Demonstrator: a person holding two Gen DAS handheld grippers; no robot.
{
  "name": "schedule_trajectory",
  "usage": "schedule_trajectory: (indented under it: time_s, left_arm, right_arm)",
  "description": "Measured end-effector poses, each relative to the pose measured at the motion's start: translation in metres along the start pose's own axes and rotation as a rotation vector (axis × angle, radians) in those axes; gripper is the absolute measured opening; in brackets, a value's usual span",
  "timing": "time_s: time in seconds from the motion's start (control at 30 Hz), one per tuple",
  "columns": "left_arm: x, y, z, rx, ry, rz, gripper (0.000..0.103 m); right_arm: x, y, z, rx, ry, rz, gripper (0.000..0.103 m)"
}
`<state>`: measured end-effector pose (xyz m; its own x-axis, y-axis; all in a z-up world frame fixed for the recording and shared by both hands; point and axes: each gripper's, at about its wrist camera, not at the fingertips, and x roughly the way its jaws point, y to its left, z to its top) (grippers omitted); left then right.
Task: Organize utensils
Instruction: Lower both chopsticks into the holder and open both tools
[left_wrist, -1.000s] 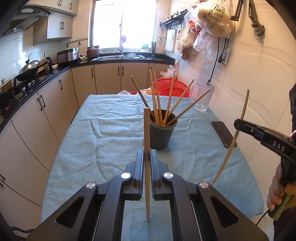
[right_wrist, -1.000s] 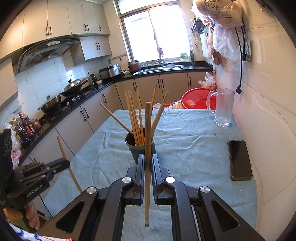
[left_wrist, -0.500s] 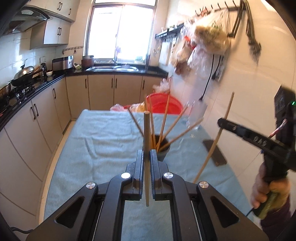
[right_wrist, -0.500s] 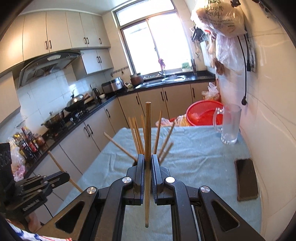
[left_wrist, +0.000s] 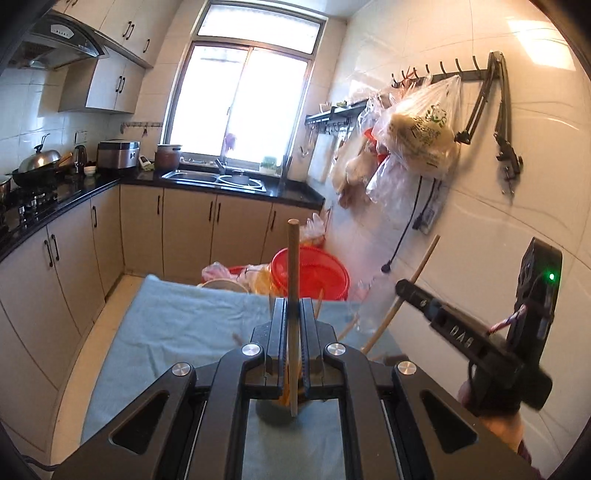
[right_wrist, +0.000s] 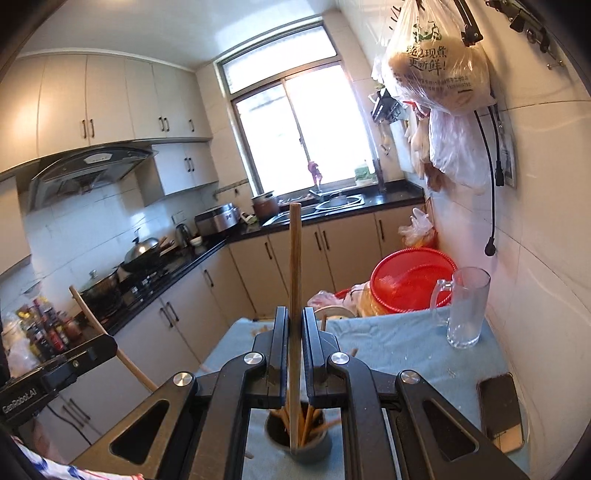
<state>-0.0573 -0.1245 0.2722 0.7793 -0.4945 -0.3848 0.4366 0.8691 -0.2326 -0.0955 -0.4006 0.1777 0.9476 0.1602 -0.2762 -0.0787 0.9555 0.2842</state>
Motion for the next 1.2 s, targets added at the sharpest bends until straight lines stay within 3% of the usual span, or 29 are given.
schedule_trajectory:
  time_s: [0.17, 0.37, 0.83, 0.93, 1.03, 1.2]
  left_arm:
    - [0.037, -0.002, 0.002, 0.000, -0.003, 0.015, 0.006]
    - [0.079, 0.016, -0.013, -0.063, 0.085, 0.025, 0.006]
    - [0.096, 0.033, -0.046, -0.092, 0.139, 0.090, 0.006]
    - [0.090, 0.034, -0.047, -0.101, 0.135, 0.087, 0.011]
    - [0.080, 0.034, -0.045, -0.105, 0.116, 0.101, 0.027]
    - [0.059, 0.035, -0.044, -0.112, 0.093, 0.107, 0.032]
  right_arm:
    - [0.032, -0.004, -0.002, 0.014, 0.005, -0.045, 0.007]
    - [0.060, -0.018, -0.018, 0.050, 0.078, -0.065, 0.007]
    - [0.082, -0.025, -0.048, 0.062, 0.176, -0.075, 0.007]
    - [0.082, -0.024, -0.051, 0.068, 0.182, -0.075, 0.010]
    - [0.080, -0.024, -0.049, 0.088, 0.182, -0.071, 0.027]
    - [0.070, -0.019, -0.043, 0.085, 0.164, -0.072, 0.028]
